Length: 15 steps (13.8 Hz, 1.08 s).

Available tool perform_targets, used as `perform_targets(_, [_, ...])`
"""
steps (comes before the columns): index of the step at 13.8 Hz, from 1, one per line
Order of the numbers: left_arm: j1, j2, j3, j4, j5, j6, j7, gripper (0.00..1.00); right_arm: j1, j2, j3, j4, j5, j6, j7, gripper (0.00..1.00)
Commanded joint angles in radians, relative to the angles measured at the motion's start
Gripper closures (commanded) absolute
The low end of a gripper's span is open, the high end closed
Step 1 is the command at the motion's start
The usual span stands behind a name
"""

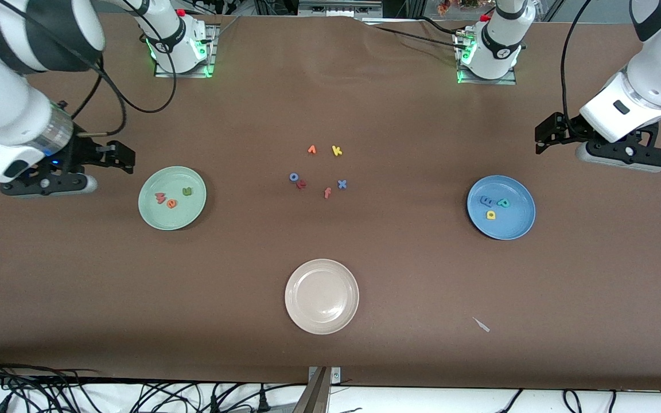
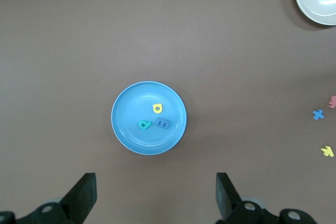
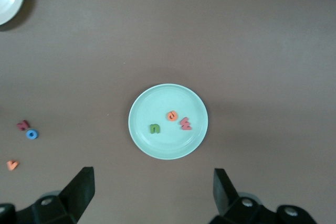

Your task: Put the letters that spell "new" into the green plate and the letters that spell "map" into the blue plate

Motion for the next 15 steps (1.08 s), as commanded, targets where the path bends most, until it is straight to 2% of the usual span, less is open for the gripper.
perform_targets(1, [0.004,-0.014,-0.008,-0.003,-0.017,0.003,0.009,0.0,-0.21,-0.056,0.19,0.005,0.037,-0.057,-0.016,0.0])
perform_targets(3, [0.006,-0.014,-0.008,-0.003,-0.017,-0.007,0.011,0.0,-0.235,-0.07,0.198,-0.001,0.126,-0.101,0.016,0.0])
perform_targets(7, [0.006,-0.012,-0.008,-0.003,-0.017,-0.007,0.012,0.0,-0.236,-0.068,0.177,0.005,0.132,-0.122,0.015,0.0])
perform_targets(10, [0.007,-0.012,-0.008,-0.003,-0.017,-0.01,0.012,0.0,-0.236,-0.065,0.149,0.011,0.102,-0.142,-0.004,0.0])
perform_targets(12, [0.006,-0.012,-0.008,-0.003,-0.017,-0.01,0.012,0.0,-0.238,-0.061,0.128,0.011,0.03,-0.137,-0.045,0.0])
perform_targets(15, [0.006,-0.012,-0.008,-0.003,-0.017,-0.01,0.012,0.0,-0.247,-0.061,0.128,0.028,0.019,-0.143,-0.064,0.0])
